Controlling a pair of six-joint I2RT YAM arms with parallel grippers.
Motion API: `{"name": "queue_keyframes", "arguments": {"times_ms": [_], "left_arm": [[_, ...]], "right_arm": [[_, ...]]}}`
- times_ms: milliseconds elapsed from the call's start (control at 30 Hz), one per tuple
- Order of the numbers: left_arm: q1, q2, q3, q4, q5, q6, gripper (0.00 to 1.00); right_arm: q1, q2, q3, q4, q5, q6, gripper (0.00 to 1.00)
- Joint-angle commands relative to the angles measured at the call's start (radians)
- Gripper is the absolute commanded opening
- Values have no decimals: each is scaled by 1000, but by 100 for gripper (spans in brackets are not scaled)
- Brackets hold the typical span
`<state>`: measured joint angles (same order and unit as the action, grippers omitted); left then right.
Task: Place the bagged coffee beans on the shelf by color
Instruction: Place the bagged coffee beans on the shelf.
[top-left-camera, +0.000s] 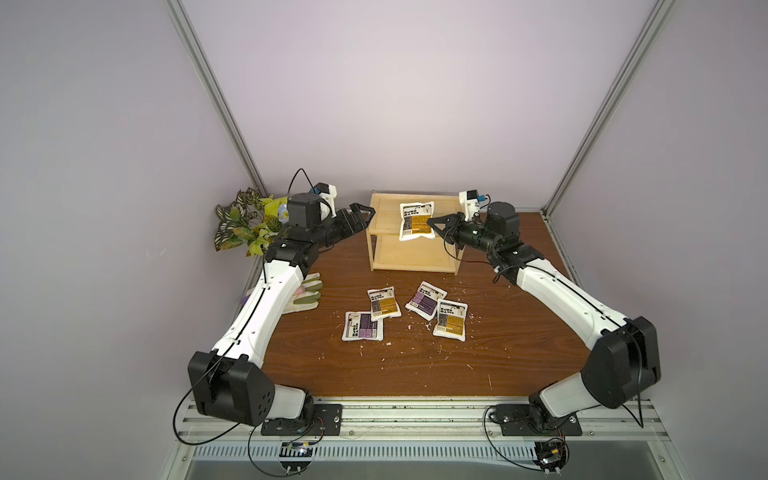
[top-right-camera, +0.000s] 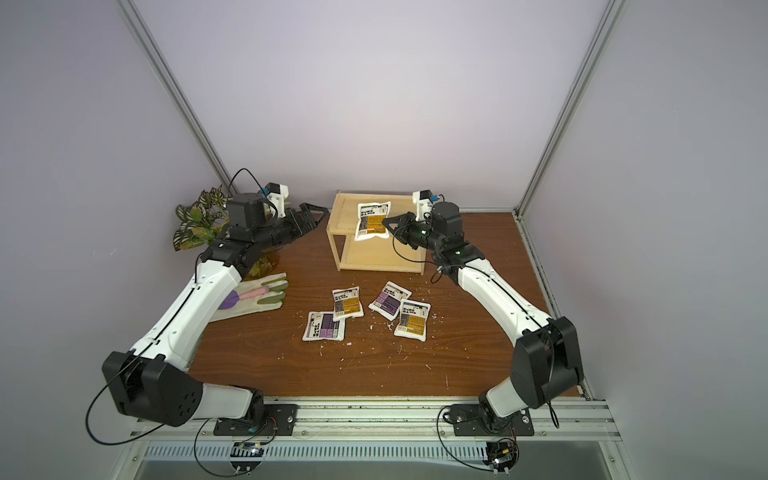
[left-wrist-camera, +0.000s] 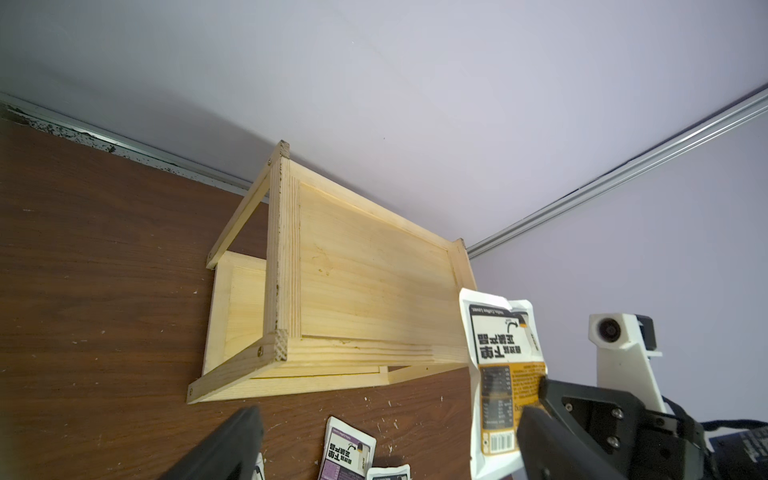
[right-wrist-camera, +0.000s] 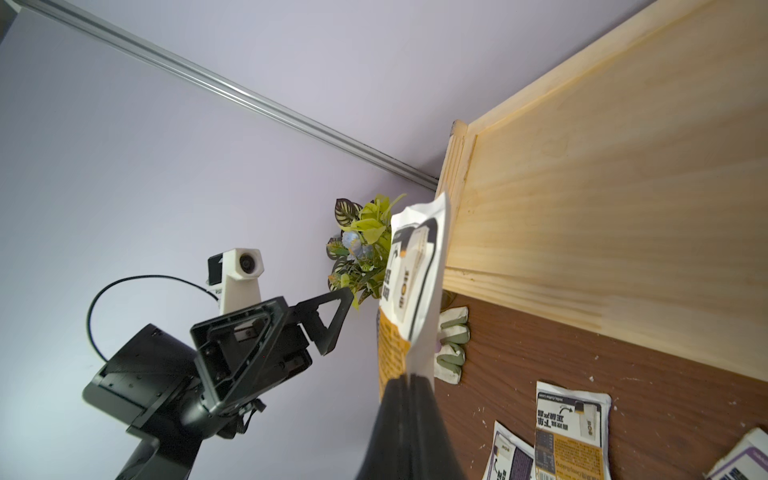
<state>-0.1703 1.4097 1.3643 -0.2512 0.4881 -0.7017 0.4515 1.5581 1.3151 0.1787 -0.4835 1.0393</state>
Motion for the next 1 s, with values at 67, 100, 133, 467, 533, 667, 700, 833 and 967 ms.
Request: {"name": "queue_keyframes", "arguments": {"times_ms": [67, 100, 133, 467, 533, 667, 700, 833, 967], "left_arm": [[14, 45, 31, 32, -18, 23, 100], [16, 50, 31, 40, -17, 21, 99], [17, 58, 33, 48, -16, 18, 99], [33, 116, 100, 45, -26, 19, 100], [34, 115, 106, 47, -26, 19, 99], [37, 111, 105, 46, -25, 18, 99], [36, 109, 104, 45, -25, 20, 99], [36, 100, 92, 43, -31, 24, 100], [36, 92, 81, 46, -31, 24, 99]], "right_arm": [[25, 104, 136, 71, 47, 23, 0], [30, 124, 154, 66, 52, 25, 0], [33, 144, 177, 68, 57, 27, 0], [73, 361, 405, -4, 94, 17, 0], [75, 390, 428, -5, 104, 22, 0], [76, 428, 461, -20, 123, 24, 0], [76, 436, 469, -20, 123, 25, 0], [78, 467, 499, -27, 121, 29, 0], [78, 488, 514, -37, 126, 29, 0]]}}
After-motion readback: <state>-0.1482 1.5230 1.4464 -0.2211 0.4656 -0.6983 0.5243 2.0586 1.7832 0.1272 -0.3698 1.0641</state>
